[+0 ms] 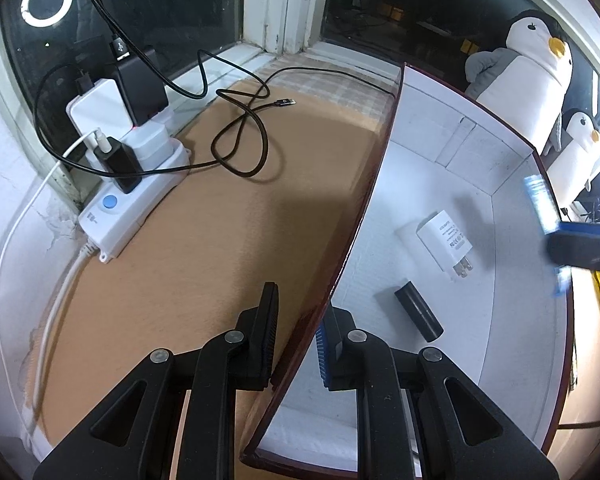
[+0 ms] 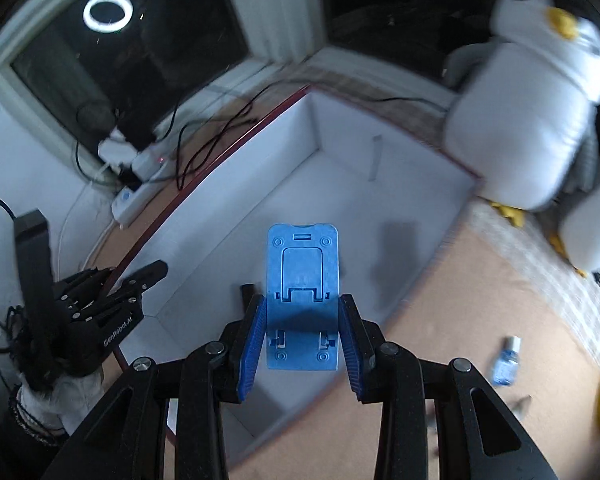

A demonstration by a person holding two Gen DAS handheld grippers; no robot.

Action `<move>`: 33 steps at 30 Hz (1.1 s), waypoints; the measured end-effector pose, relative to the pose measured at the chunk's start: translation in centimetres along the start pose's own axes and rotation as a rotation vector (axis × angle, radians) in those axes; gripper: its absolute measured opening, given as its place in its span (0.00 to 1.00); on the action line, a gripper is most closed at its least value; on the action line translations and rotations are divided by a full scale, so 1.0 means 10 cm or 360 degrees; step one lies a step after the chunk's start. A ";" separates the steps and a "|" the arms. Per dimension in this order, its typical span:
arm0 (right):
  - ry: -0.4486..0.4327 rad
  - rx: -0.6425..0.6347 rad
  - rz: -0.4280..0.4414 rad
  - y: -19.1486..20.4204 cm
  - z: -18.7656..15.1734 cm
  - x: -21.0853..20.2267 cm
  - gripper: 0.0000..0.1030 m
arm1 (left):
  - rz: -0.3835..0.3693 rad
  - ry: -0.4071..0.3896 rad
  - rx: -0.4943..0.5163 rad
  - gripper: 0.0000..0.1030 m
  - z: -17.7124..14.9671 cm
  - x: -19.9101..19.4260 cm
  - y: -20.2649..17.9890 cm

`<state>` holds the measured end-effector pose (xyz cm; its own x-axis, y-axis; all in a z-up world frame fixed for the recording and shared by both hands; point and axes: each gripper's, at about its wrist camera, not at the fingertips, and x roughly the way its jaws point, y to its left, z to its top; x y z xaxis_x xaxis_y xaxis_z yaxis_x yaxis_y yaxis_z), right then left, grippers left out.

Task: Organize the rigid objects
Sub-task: 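Carry the blue phone stand into the box with the right gripper, then release the blue phone stand and move the right gripper back to the items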

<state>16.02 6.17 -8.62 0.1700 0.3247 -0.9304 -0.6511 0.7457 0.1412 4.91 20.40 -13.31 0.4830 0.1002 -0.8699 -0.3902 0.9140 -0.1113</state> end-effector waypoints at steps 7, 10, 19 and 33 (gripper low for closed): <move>0.0143 -0.0088 -0.0019 0.26 0.09 0.49 0.32 | -0.0024 0.0001 -0.0006 0.15 0.01 0.01 0.02; 0.0193 -0.0120 -0.0057 0.33 0.11 0.65 0.32 | -0.0028 0.0001 -0.0007 0.15 0.01 0.01 0.03; 0.0229 -0.0145 -0.0087 0.38 0.09 0.81 0.32 | -0.0023 -0.0002 -0.0007 0.15 0.01 0.01 0.02; 0.0091 -0.0040 0.0039 0.26 0.01 0.44 0.33 | 0.0004 0.0002 0.0014 0.15 0.00 -0.02 0.02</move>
<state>15.15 9.59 -12.32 0.1114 0.3084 -0.9447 -0.6733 0.7226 0.1565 4.78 20.56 -13.17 0.4811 0.1019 -0.8707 -0.3843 0.9172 -0.1050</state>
